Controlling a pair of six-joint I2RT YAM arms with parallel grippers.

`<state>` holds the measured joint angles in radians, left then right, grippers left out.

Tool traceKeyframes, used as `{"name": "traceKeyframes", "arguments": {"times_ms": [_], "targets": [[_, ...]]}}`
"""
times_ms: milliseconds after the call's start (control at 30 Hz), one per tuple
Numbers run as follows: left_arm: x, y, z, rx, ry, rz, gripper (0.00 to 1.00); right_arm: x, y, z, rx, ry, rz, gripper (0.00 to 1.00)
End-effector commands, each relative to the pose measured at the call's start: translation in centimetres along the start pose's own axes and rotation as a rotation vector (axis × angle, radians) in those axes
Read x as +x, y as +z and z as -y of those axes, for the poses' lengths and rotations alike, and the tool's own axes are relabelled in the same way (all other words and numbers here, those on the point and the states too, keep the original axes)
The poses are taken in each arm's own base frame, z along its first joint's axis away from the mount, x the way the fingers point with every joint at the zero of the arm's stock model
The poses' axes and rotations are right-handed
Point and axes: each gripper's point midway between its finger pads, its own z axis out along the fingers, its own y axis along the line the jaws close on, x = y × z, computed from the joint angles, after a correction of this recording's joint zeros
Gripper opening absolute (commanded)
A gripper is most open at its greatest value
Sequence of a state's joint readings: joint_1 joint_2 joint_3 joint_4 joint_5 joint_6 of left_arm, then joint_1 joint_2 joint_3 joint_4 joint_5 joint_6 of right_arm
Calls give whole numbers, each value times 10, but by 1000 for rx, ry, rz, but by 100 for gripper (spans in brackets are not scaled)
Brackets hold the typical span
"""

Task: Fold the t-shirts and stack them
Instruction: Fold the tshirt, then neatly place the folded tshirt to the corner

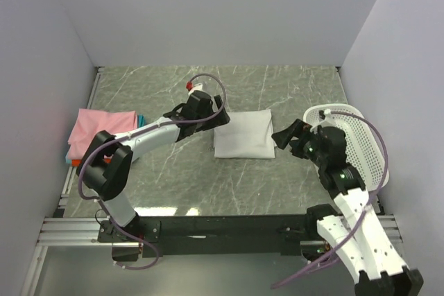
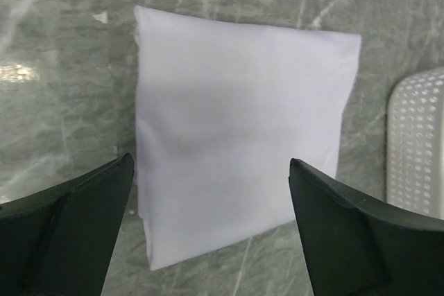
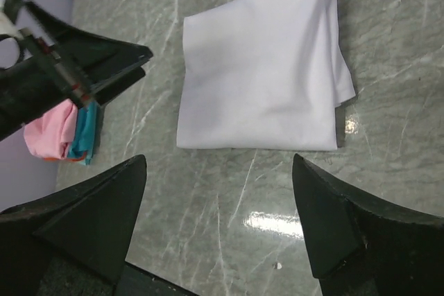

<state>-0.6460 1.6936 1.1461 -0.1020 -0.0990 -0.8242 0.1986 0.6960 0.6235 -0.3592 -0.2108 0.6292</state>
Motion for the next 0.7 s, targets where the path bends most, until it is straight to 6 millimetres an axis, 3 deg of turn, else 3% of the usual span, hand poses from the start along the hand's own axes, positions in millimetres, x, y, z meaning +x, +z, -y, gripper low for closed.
{"name": "traceKeyframes", "arguments": {"times_ms": [0, 133, 367, 500, 667], "targets": [[3, 2, -28, -108, 37, 14, 99, 15, -14, 8, 1, -26, -5, 92], [18, 17, -36, -138, 40, -44, 99, 17, -16, 4, -48, -65, 9, 92], [31, 40, -41, -167, 24, -90, 99, 30, -1, 24, 30, -112, -79, 93], [44, 54, -45, -190, 28, -140, 99, 36, 3, 24, 18, -119, -104, 93], [62, 62, -36, -198, 61, -169, 99, 39, 7, 31, 38, -116, -107, 93]]}}
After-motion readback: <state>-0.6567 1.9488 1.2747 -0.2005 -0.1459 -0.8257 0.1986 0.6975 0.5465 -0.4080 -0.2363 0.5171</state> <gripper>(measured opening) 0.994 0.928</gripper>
